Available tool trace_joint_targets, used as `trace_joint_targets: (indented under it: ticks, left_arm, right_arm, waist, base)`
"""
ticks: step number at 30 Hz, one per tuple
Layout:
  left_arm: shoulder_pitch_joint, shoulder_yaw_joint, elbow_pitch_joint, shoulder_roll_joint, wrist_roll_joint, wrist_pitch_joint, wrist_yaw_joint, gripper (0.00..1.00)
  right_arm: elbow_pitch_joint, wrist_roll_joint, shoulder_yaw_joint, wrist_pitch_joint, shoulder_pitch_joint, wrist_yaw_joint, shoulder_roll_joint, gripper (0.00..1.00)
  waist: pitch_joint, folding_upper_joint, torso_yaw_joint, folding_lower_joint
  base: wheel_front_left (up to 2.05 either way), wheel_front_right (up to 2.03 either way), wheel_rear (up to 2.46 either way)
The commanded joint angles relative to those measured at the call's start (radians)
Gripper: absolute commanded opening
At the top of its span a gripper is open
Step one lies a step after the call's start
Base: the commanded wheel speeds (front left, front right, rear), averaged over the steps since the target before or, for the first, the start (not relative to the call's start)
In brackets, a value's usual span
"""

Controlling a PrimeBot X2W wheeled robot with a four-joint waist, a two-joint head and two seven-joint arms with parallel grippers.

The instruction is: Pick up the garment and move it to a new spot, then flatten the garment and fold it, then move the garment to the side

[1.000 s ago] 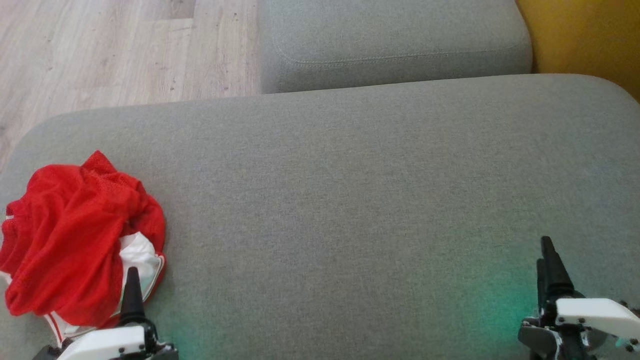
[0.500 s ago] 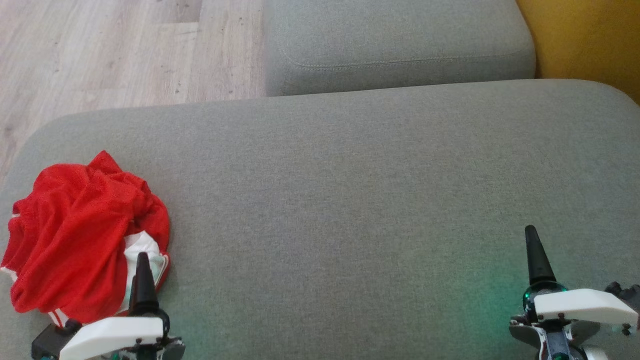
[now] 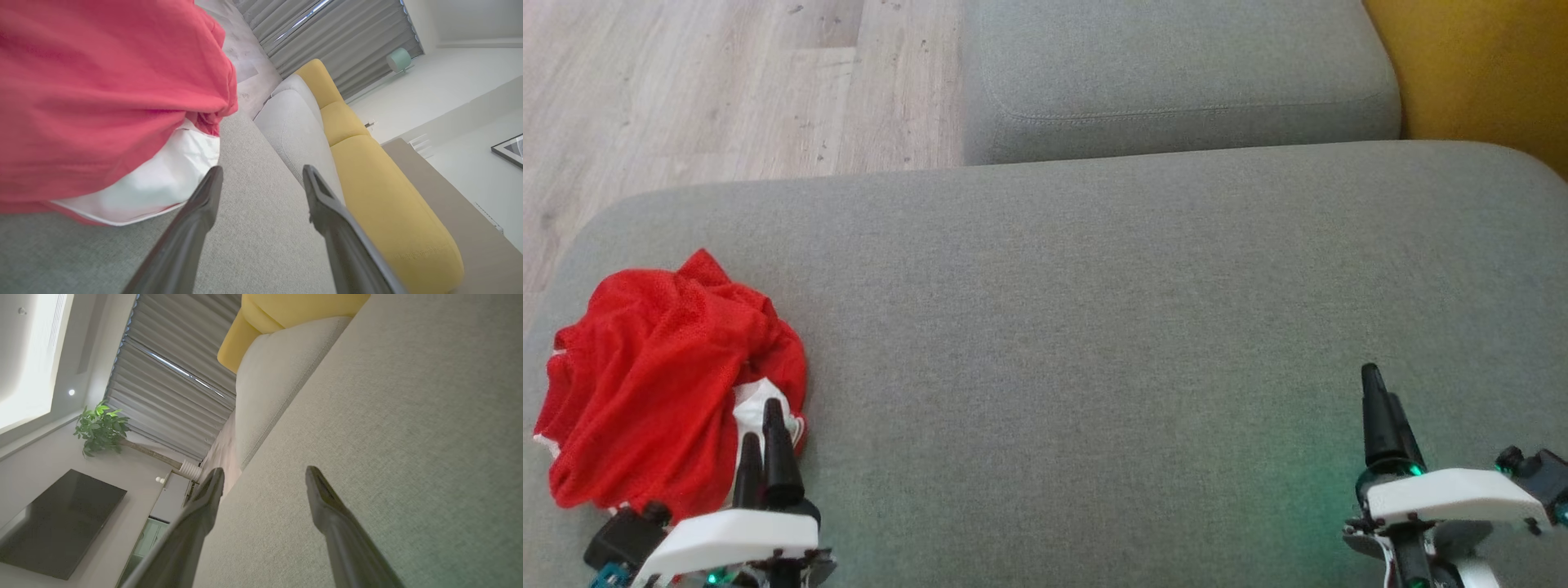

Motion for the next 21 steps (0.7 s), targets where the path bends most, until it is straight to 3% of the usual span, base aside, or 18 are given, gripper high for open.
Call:
trace_joint_targets:
  ticks: [1,21]
  left_arm:
    - [-0.026,0.002,-0.043,0.005,0.031,-0.010,0.005,1.00]
    - [-0.011,-0.046,-0.094,0.006,0.301,-0.072,0.040,1.00]
  right_arm:
    - [-0.043,-0.030,0.017,-0.012,-0.027,0.003,-0.005,1.00]
    - [-0.073,-0.301,0.105,-0.074,-0.018,0.005,-0.007,1.00]
  waist:
    - [-0.001,-0.0001,0.000,0.0000]
    - [-0.024,-0.0001,0.010,0.0000]
  base:
    - [0.00,0.00,0.00]
    - [0.00,0.00,0.00]
